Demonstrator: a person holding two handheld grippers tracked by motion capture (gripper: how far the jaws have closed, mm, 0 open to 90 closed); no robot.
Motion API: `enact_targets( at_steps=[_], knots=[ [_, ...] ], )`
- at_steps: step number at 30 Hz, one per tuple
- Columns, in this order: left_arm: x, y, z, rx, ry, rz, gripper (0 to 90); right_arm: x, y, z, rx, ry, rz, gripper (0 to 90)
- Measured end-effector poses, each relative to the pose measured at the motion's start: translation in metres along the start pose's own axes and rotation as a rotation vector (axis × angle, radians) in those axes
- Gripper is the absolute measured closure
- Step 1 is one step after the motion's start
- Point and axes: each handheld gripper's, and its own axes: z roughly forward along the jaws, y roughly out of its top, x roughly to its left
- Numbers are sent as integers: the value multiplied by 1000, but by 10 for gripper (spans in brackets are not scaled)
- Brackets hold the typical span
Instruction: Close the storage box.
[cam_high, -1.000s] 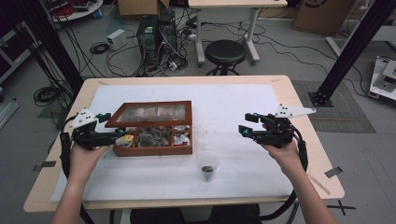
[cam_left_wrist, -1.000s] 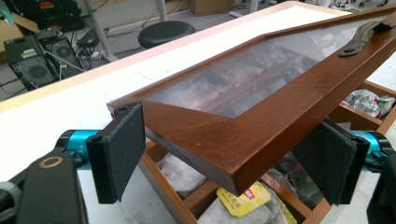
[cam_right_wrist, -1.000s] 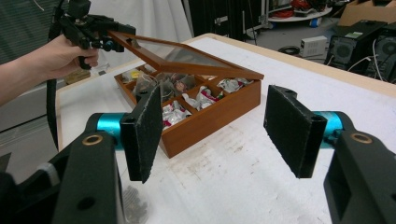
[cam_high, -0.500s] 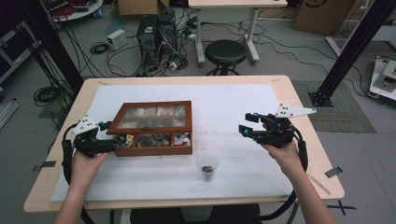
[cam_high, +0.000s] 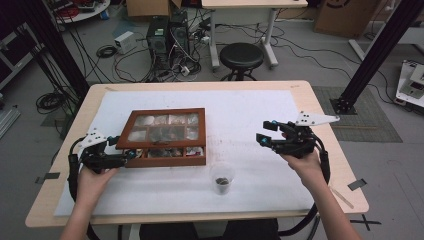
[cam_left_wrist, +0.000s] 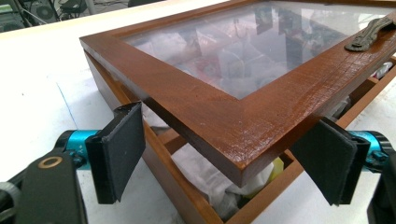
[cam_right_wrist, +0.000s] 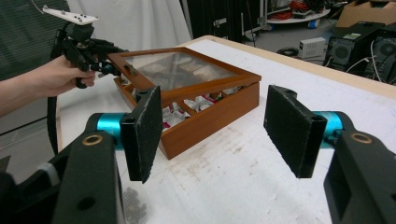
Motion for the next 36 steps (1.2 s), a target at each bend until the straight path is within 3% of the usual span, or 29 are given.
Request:
enact_targets(
  at_steps=[36],
  knots=[
    [-2,-21,-4,48,-13,-18,200,-2,0,-3,-4,-7,5,382]
  ],
)
